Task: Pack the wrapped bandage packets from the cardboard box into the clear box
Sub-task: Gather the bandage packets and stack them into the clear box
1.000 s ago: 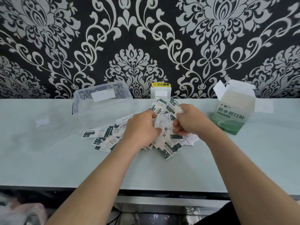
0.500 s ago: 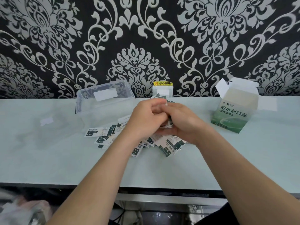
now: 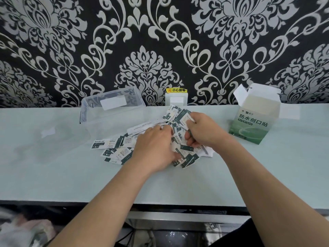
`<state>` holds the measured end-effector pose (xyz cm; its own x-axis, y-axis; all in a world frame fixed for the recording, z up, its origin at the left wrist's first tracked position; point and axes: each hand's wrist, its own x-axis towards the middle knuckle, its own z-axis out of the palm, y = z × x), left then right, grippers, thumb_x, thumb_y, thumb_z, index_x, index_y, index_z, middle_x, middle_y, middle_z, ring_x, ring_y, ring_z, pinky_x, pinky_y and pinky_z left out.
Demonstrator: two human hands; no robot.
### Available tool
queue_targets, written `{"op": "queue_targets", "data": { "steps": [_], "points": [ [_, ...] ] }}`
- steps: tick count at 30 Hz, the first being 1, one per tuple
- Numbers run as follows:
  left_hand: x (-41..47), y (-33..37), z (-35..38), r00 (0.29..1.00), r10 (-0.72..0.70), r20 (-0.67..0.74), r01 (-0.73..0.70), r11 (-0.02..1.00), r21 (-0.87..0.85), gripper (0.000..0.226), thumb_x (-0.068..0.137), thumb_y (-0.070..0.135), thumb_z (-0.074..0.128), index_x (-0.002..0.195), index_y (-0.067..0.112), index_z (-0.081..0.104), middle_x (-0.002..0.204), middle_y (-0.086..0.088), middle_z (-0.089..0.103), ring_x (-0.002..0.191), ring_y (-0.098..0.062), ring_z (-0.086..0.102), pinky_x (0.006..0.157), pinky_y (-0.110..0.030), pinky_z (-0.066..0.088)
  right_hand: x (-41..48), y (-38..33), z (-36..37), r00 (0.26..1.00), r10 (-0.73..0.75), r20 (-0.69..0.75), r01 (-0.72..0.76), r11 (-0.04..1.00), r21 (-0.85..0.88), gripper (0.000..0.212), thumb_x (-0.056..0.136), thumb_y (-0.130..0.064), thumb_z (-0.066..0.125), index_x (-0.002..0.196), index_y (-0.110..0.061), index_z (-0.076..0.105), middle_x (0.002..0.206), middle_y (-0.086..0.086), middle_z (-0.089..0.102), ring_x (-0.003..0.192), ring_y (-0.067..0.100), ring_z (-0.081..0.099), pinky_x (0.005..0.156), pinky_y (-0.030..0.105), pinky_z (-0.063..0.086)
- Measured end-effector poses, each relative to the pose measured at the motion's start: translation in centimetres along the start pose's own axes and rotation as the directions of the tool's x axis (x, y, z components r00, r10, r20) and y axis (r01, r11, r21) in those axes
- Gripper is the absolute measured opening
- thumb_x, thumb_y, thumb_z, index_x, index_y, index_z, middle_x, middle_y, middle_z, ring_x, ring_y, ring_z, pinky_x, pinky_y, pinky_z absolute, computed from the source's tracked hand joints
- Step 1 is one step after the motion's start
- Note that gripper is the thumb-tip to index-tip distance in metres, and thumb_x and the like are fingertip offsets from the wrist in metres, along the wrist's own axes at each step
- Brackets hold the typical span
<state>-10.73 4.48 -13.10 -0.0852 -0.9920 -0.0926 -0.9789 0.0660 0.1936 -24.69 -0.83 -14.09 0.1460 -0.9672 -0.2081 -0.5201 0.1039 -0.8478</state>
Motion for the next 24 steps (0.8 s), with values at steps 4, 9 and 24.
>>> {"op": "queue_targets", "data": {
  "steps": [4,9,24],
  "points": [
    [-0.3,-0.5,-1.6,0.996,-0.043,-0.081,0.023,0.972,-0.234,0.031,0.081,0.029,0.075,0.108,0.034,0.061,0.101,0.005,0.062,0.083,-0.015,0.053,0.072,-0.024,0.039,-0.2,-0.2,-0.3,0.999,0.026,0.029,-0.026,1.000,-0.009,0.023,0.103,-0.013,0.031,0.103,-0.006,0.052,0.067,0.009,0.061,0.052,0.021,0.063,0.052,0.032,0.055],
    [-0.3,-3.9,-4.1,0.998,-0.055,-0.021,0.029,0.767,-0.641,0.024,0.081,0.010,0.076,0.090,0.032,0.070,0.081,0.007,0.069,0.069,-0.006,0.068,0.064,-0.025,0.056,-1.1,-1.0,-0.7,0.999,0.011,0.050,-0.016,0.995,0.094,0.024,0.104,-0.013,0.031,0.101,-0.011,0.055,0.069,0.009,0.061,0.050,0.018,0.061,0.048,0.027,0.054],
    [1.0,-2.1,-2.8,0.921,-0.131,-0.368,-0.264,0.485,-0.834,0.030,0.075,0.006,0.081,0.094,0.026,0.069,0.085,0.002,0.072,0.072,-0.005,0.067,0.062,-0.020,0.054,-3.2,-3.1,0.1,0.864,-0.130,0.487,-0.211,0.784,0.584,0.043,0.104,-0.042,0.033,0.113,-0.011,0.062,0.087,0.017,0.071,0.087,0.034,0.071,0.050,0.029,0.057]
  ]
}}
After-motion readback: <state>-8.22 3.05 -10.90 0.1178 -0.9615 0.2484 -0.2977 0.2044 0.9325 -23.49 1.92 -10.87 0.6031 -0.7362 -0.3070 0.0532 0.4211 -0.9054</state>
